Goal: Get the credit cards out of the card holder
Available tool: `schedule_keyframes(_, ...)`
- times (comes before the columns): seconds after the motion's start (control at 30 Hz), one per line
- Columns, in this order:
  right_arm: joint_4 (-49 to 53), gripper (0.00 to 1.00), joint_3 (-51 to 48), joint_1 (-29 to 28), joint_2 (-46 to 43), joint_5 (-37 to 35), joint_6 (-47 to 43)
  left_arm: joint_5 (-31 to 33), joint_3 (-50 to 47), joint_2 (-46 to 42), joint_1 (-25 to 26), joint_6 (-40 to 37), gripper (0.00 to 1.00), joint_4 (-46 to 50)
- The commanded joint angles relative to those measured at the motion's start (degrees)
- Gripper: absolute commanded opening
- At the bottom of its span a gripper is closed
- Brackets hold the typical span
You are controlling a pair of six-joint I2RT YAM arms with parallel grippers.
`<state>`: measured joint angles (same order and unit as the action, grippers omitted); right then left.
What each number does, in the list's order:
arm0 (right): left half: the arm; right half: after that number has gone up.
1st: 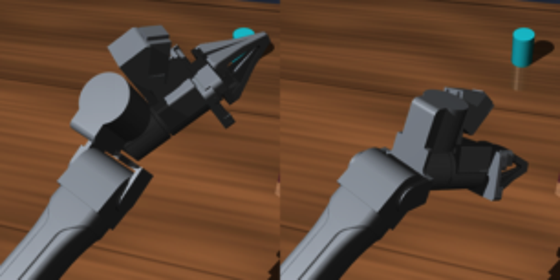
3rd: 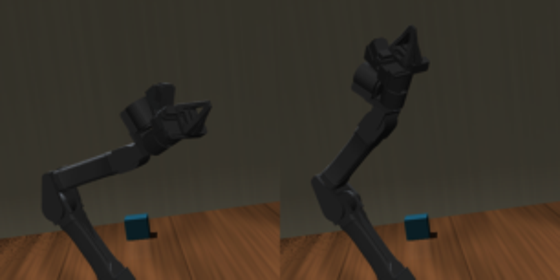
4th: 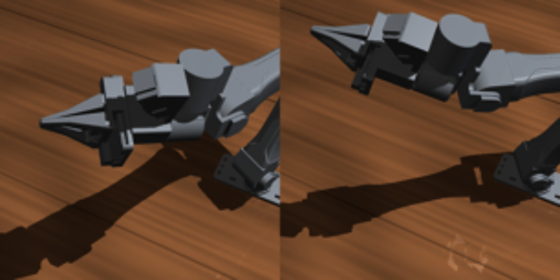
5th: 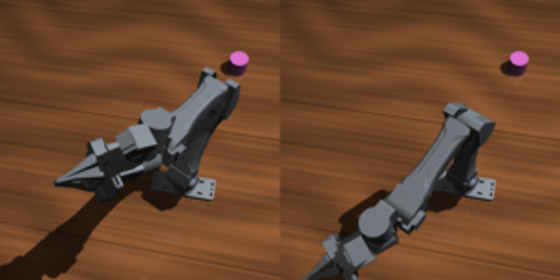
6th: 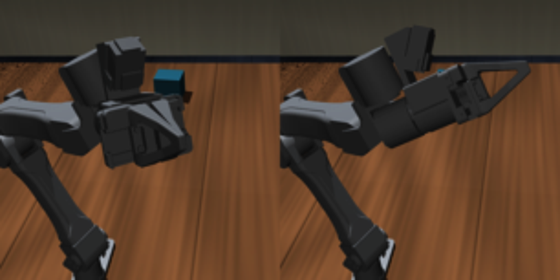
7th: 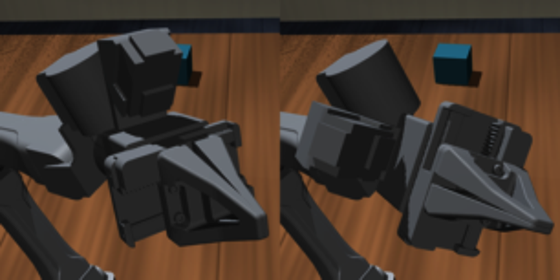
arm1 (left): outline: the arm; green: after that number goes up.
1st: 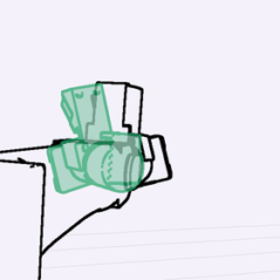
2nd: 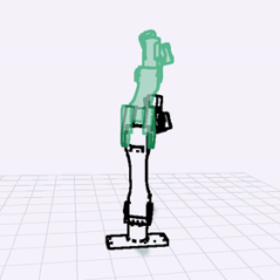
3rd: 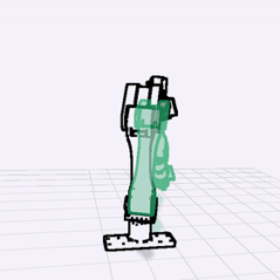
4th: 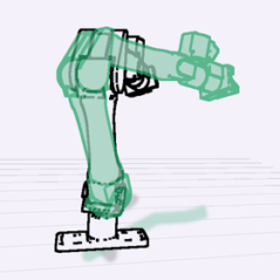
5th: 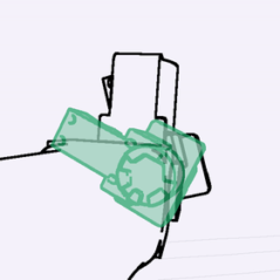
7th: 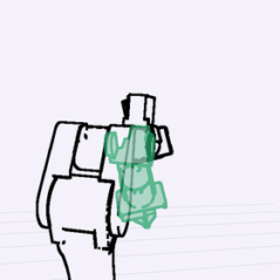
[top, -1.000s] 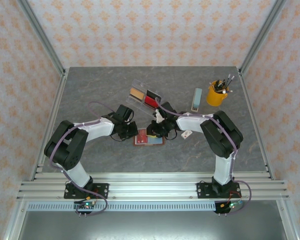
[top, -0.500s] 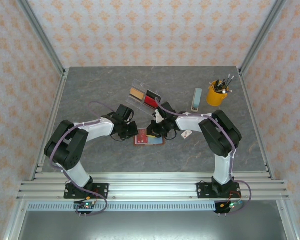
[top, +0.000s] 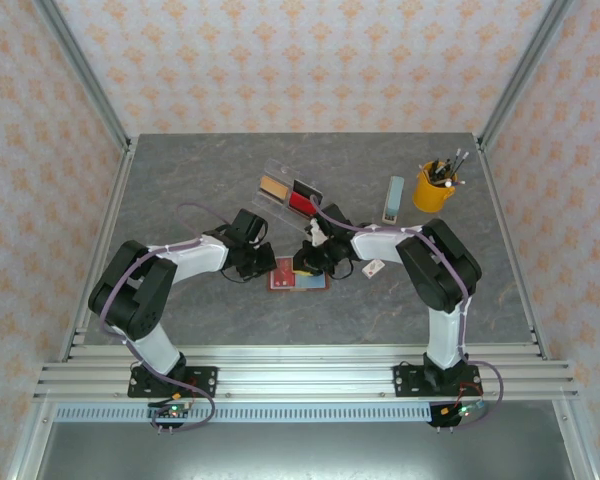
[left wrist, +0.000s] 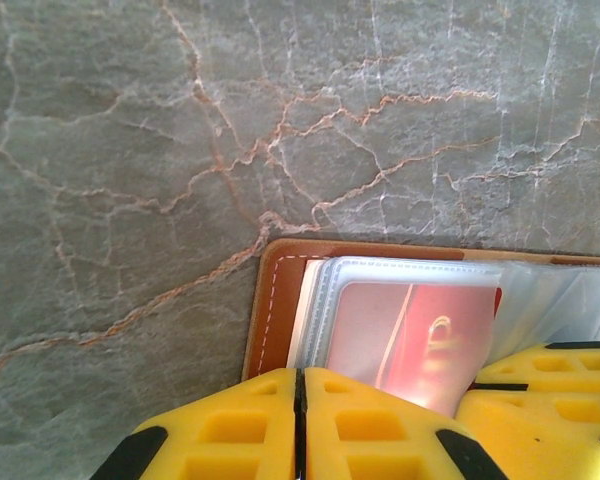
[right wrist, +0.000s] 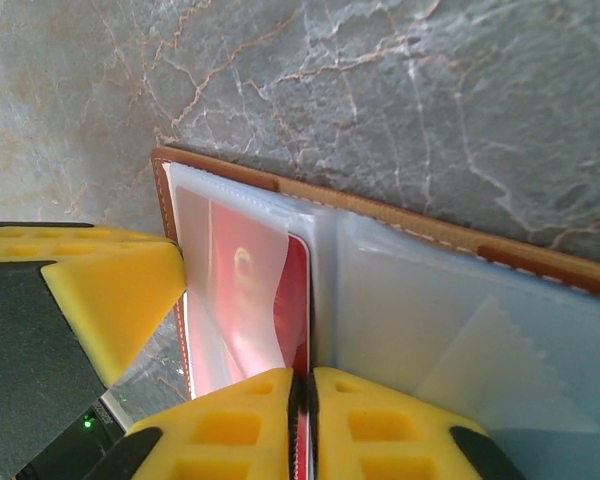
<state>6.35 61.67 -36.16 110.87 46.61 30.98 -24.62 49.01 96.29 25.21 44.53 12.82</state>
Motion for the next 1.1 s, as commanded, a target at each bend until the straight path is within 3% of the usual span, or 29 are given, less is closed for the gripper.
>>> schedule_keyframes(0.0, -2.3, 0.09, 0.6, -0.7, 1.8, 0.4, 0.7, 0.4, -1.7, 2.5, 0.0, 0.4, 0.11, 0.3)
schedule_keyframes(0.33, 0.8, 0.0, -0.6, -0.6, -2.7, -1.4, -0.8, 2.4, 1.8, 0.6, -0.3, -1.5, 0.21, 4.8)
schedule_keyframes(0.9, 3.1, 0.0, -2.2, 0.8, -4.0, -2.2, -1.7, 1.7, 2.5, 0.6, -0.9, -2.6, 0.16, 4.8)
schedule_keyframes(1.07, -1.7, 0.11, -2.9, 0.8, -3.7, 1.7, 0.9, 0.6, 2.5, 0.0, -0.9, -2.6, 0.15, 4.5)
